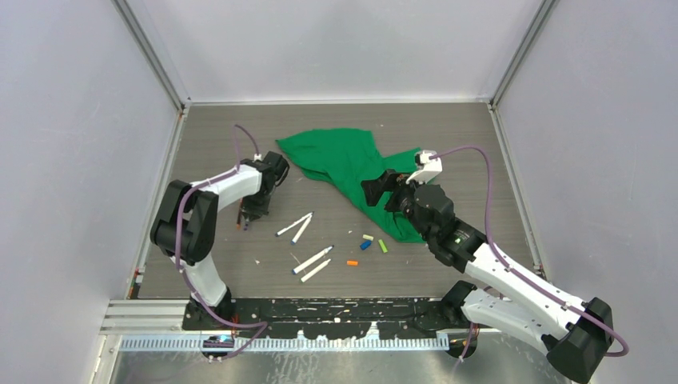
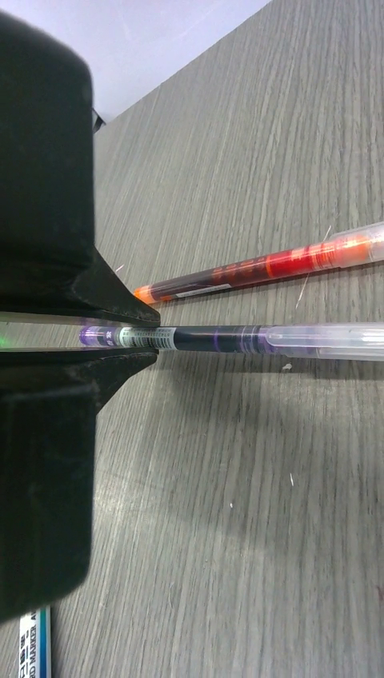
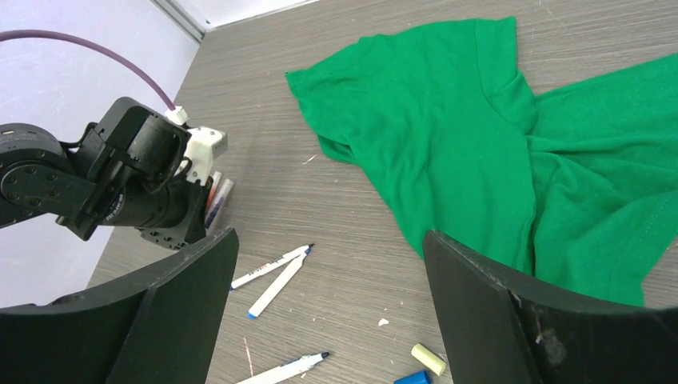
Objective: Insert the pens into the pen caps
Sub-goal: Place the pen at the center of the board, then pick up the pen cap from the center of the board, then pick up the pen from the center of the board.
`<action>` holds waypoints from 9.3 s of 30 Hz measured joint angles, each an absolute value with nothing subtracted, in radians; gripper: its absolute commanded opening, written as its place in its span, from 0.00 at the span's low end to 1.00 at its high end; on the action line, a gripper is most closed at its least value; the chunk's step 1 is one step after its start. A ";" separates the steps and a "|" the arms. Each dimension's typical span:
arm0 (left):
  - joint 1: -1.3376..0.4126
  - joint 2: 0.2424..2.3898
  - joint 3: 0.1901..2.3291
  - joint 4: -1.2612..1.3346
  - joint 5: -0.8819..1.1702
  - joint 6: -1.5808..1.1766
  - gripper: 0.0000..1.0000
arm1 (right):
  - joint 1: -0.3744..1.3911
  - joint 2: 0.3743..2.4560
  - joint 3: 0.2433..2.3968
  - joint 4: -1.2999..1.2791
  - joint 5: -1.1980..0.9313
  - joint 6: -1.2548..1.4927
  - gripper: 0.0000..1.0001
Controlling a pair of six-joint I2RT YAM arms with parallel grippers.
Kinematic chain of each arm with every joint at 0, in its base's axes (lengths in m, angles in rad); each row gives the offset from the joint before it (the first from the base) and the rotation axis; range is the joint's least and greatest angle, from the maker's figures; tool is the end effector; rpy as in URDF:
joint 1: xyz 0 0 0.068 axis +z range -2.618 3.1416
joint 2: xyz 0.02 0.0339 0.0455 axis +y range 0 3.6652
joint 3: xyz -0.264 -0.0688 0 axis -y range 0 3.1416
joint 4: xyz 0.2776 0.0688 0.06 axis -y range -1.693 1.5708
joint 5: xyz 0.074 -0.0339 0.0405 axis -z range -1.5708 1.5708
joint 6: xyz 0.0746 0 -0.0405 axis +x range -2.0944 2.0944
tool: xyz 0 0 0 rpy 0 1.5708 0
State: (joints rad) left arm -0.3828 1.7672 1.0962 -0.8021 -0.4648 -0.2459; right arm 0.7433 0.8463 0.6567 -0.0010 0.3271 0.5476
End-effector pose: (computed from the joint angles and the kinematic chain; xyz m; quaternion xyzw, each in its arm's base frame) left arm 0.3278 -0.0960 0.1068 0.0553 0.9704 0.2041 0.1163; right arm 0.2157 0.1657 0.2904 0.0288 0.7674 0.2775 0.5773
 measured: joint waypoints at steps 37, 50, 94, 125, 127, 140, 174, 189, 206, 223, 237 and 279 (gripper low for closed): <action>-0.382 1.274 1.218 -0.884 -0.082 -0.189 0.99 | 0.731 0.896 0.754 -0.255 0.255 0.519 0.68; -0.386 1.106 1.062 -0.740 0.266 -0.136 0.94 | 0.752 0.948 0.599 -0.417 0.114 0.595 0.55; -0.386 1.062 0.968 -0.639 0.189 -0.141 0.90 | 0.881 1.277 0.557 -0.339 0.326 0.582 0.26; -0.406 1.076 0.966 -0.633 0.224 -0.141 0.90 | 0.844 1.510 0.762 -0.306 0.204 0.260 0.38; -0.407 1.076 0.966 -0.633 0.224 -0.141 0.90 | 0.840 1.521 0.772 -0.306 0.199 0.250 0.39; -0.421 1.076 0.966 -0.633 0.228 -0.141 0.90 | 0.843 1.503 0.749 -0.284 0.145 0.246 0.38; -0.465 1.066 0.960 -0.633 0.227 -0.141 0.91 | 0.872 1.550 0.805 -0.350 0.187 0.325 0.33; -0.479 1.058 0.959 -0.633 0.224 -0.141 0.91 | 0.868 1.588 0.864 -0.398 0.181 0.382 0.05; -0.583 0.986 0.937 -0.620 0.250 -0.221 0.90 | 0.840 1.105 0.897 -0.317 -0.003 0.794 0.01; -0.760 0.840 0.795 -0.523 0.257 -0.453 0.86 | 0.816 1.001 0.875 -0.265 -0.026 1.182 0.01; -0.845 0.692 0.648 -0.538 0.179 -0.585 0.81 | 0.815 0.882 0.739 -0.133 -0.225 0.797 0.01; -0.855 0.756 0.705 -0.627 0.330 -0.410 0.67 | 1.333 0.741 0.593 -0.159 0.254 -0.393 0.01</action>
State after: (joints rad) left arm -0.8551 0.7563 0.7048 -0.6266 0.3298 -0.4103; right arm 1.3331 0.7414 0.5930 -0.1593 0.2539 -0.3927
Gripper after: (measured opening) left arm 0.739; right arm 0.205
